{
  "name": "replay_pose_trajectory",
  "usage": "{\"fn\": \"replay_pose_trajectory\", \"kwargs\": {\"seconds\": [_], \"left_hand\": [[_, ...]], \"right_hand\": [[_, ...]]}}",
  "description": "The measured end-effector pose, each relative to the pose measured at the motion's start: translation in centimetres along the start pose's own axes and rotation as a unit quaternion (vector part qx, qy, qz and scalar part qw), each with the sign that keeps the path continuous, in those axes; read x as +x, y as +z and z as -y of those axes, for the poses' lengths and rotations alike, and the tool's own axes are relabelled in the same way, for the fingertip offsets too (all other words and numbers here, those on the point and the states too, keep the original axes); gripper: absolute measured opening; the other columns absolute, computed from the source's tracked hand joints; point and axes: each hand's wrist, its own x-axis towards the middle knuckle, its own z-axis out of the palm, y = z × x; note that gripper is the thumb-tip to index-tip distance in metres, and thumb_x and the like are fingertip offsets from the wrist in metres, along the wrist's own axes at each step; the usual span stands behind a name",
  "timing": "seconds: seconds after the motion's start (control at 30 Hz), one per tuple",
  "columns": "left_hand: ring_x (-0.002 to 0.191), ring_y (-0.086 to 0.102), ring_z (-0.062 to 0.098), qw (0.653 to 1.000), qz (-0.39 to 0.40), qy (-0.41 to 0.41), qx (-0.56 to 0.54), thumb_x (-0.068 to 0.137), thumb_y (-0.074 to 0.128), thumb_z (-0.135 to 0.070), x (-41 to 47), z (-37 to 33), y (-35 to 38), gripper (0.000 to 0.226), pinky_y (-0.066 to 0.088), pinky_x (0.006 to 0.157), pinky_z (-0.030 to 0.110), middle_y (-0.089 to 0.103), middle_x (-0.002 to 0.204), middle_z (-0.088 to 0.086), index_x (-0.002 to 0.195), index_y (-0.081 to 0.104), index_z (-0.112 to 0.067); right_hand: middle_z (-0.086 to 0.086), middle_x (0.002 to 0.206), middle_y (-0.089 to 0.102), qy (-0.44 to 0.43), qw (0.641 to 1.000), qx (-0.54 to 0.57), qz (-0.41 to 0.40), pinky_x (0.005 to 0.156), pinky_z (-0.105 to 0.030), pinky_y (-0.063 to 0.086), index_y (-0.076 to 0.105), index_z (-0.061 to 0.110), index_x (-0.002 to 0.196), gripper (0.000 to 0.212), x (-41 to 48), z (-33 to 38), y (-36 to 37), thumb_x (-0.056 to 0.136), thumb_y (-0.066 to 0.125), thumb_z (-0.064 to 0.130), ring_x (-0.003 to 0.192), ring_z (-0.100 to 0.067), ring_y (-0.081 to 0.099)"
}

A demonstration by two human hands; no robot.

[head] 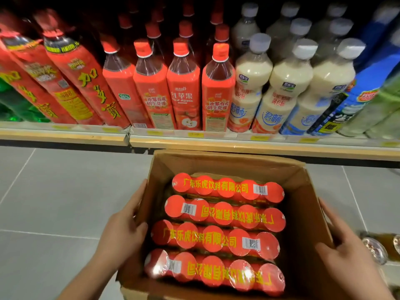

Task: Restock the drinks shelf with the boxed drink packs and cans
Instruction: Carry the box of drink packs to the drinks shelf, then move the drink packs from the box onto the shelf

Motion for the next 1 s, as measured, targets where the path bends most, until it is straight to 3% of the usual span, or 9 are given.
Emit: {"fn": "replay_pose_trajectory", "kwargs": {"seconds": [0.17, 0.33, 0.4, 0.5, 0.63, 0.7, 0.83, 0.9, 1.0], "left_hand": [[0.097, 0.071, 0.012, 1.0, -0.014, 0.0, 0.013, 0.091, 0.06, -0.002, 3.0, -1.5, -0.5, 0.095, 0.059, 0.086, 0.033, 0.065, 0.133, -0.008, 0.15, 0.015, -0.061], [0.077, 0.072, 0.009, 0.999, -0.038, -0.024, 0.015, 0.089, 0.064, -0.005, 4.1, -2.1, -0.1, 0.097, 0.06, 0.074, 0.031, 0.069, 0.116, -0.007, 0.149, 0.016, -0.064], [0.076, 0.069, 0.004, 0.999, -0.044, -0.027, 0.018, 0.088, 0.066, -0.005, 4.3, -2.0, 0.1, 0.097, 0.054, 0.069, 0.021, 0.067, 0.115, -0.01, 0.15, 0.017, -0.062], [0.076, 0.063, -0.003, 0.998, -0.051, -0.036, 0.011, 0.089, 0.068, -0.008, 4.2, -2.3, 0.3, 0.094, 0.045, 0.066, 0.011, 0.064, 0.13, -0.011, 0.153, 0.019, -0.055], [0.077, 0.061, -0.004, 0.998, -0.059, -0.029, 0.002, 0.089, 0.069, -0.012, 3.9, -2.3, 0.4, 0.091, 0.046, 0.069, 0.013, 0.062, 0.137, -0.006, 0.154, 0.02, -0.053], [0.083, 0.063, -0.001, 0.998, -0.061, -0.019, -0.004, 0.089, 0.071, -0.016, 3.8, -2.3, 0.3, 0.09, 0.05, 0.078, 0.022, 0.062, 0.139, -0.005, 0.153, 0.02, -0.054], [0.119, 0.064, 0.021, 0.998, -0.059, -0.01, -0.016, 0.089, 0.074, -0.024, 3.8, -2.2, 0.2, 0.09, 0.051, 0.098, 0.041, 0.055, 0.146, -0.005, 0.154, 0.019, -0.052], [0.131, 0.056, 0.022, 0.998, -0.062, -0.004, -0.025, 0.087, 0.076, -0.027, 3.9, -2.2, 0.0, 0.091, 0.047, 0.104, 0.045, 0.052, 0.149, -0.006, 0.154, 0.02, -0.052], [0.136, 0.048, 0.017, 0.995, -0.091, 0.036, -0.01, 0.083, 0.08, -0.027, 3.8, -2.3, -0.5, 0.09, 0.044, 0.109, 0.044, 0.049, 0.151, -0.007, 0.154, 0.028, -0.046]], "right_hand": [[0.009, 0.12, 0.072, -0.019, 1.0, -0.01, -0.005, 0.066, -0.03, 0.05, 0.037, 0.066, 0.142, 0.095, 2.8, 2.0, 0.6, 0.087, 0.061, -0.007, 0.075, -0.008, 0.07], [0.034, 0.112, 0.064, -0.031, 0.999, -0.013, -0.001, 0.07, -0.035, 0.055, 0.034, 0.08, 0.125, 0.099, 3.9, 3.1, 0.6, 0.087, 0.061, -0.007, 0.083, 0.0, 0.069], [0.037, 0.113, 0.061, -0.037, 0.999, -0.015, -0.004, 0.073, -0.039, 0.059, 0.032, 0.084, 0.125, 0.102, 4.1, 2.8, 0.7, 0.087, 0.062, -0.005, 0.083, -0.005, 0.072], [0.026, 0.118, 0.068, -0.048, 0.999, -0.023, -0.005, 0.067, -0.04, 0.058, 0.028, 0.082, 0.133, 0.101, 4.4, 2.2, 0.9, 0.087, 0.065, 0.0, 0.083, -0.015, 0.073], [0.013, 0.123, 0.068, -0.058, 0.998, -0.02, -0.016, 0.076, -0.038, 0.056, 0.031, 0.063, 0.15, 0.092, 4.4, 2.0, 1.0, 0.088, 0.067, 0.005, 0.086, -0.009, 0.071], [0.012, 0.121, 0.066, -0.065, 0.997, -0.018, -0.024, 0.08, -0.035, 0.05, 0.034, 0.057, 0.152, 0.088, 4.4, 1.9, 1.0, 0.089, 0.068, 0.006, 0.089, -0.001, 0.066], [0.013, 0.124, 0.062, -0.086, 0.996, -0.015, -0.028, 0.096, -0.04, 0.05, 0.031, 0.063, 0.145, 0.085, 4.5, 1.8, 1.1, 0.09, 0.073, 0.014, 0.106, -0.013, 0.062], [0.018, 0.136, 0.056, -0.098, 0.995, -0.005, -0.032, 0.107, -0.045, 0.047, 0.03, 0.063, 0.143, 0.085, 4.4, 1.7, 1.0, 0.089, 0.075, 0.015, 0.122, -0.009, 0.056], [0.022, 0.14, 0.048, -0.122, 0.992, 0.004, -0.044, 0.112, -0.048, 0.044, 0.029, 0.063, 0.142, 0.084, 4.1, 1.5, 0.7, 0.088, 0.076, 0.019, 0.13, -0.006, 0.05]]}}
